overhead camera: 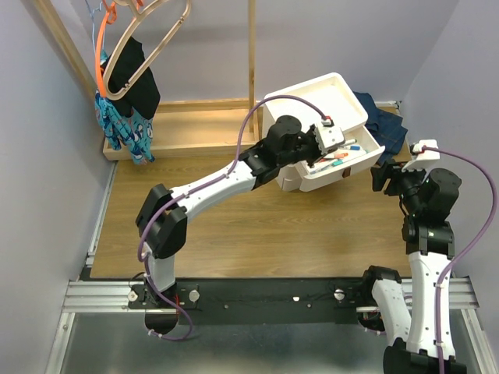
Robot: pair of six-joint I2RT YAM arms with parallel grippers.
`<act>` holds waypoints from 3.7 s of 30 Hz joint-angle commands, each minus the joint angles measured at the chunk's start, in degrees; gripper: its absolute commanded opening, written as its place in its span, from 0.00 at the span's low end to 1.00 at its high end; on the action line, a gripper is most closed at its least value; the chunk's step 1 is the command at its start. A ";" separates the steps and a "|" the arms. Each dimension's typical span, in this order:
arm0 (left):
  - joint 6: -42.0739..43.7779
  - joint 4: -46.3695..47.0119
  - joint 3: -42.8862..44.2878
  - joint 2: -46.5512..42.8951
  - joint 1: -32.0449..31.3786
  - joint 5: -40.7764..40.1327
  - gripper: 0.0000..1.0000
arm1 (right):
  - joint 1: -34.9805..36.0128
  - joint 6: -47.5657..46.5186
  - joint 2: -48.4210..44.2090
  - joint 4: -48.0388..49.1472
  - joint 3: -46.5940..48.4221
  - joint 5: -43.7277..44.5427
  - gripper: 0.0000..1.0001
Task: Sort the stationery into containers
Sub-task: Place the pen in the drawer, then close the drawer in the storage box.
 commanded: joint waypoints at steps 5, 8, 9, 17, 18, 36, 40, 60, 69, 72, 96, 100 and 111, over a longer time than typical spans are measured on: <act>-2.39 -1.47 5.26 3.99 0.27 -1.84 0.50 | -0.43 1.18 0.69 2.31 -0.95 0.58 0.72; -2.83 -1.29 5.44 2.24 0.27 -2.81 0.58 | -0.43 1.45 1.74 3.01 -1.30 -0.03 0.72; -3.26 -0.07 5.35 0.84 0.27 -2.72 0.58 | -0.43 1.45 2.09 3.54 -1.65 -0.30 0.72; -0.28 2.75 1.06 -9.09 0.88 -13.25 0.64 | -0.34 1.01 7.97 6.18 -3.85 -19.18 0.57; 0.07 3.19 -1.74 -11.37 1.40 -14.05 0.65 | -0.34 1.18 8.86 6.87 -3.77 -20.33 0.55; -4.05 -2.43 -23.56 -22.73 15.03 -23.47 0.70 | 1.59 4.00 20.29 14.96 -0.69 -27.11 0.32; -2.92 -0.68 -25.75 -22.03 15.73 -23.38 0.70 | 2.56 5.23 21.52 17.07 0.28 -26.84 0.32; -2.56 1.08 -27.17 -18.77 18.37 -24.17 0.70 | 7.03 8.75 30.13 29.81 3.09 -23.94 0.34; -3.00 0.65 -28.31 -19.21 18.55 -24.52 0.71 | 11.78 7.52 34.79 32.72 5.90 -22.45 0.36; -2.91 0.82 -28.13 -19.12 18.64 -24.43 0.71 | 12.14 7.08 35.67 32.72 6.34 -21.92 0.36; -4.49 1.52 -28.49 -18.16 18.64 -23.64 0.71 | 12.40 6.37 35.76 32.99 5.90 -19.46 0.40; -5.20 1.79 -28.05 -17.19 18.64 -23.03 0.71 | 12.40 8.48 36.20 35.70 5.03 -18.93 0.41; -9.67 -1.55 -25.94 -18.77 18.64 -20.14 0.70 | 8.82 6.62 29.44 15.33 14.69 -12.34 0.40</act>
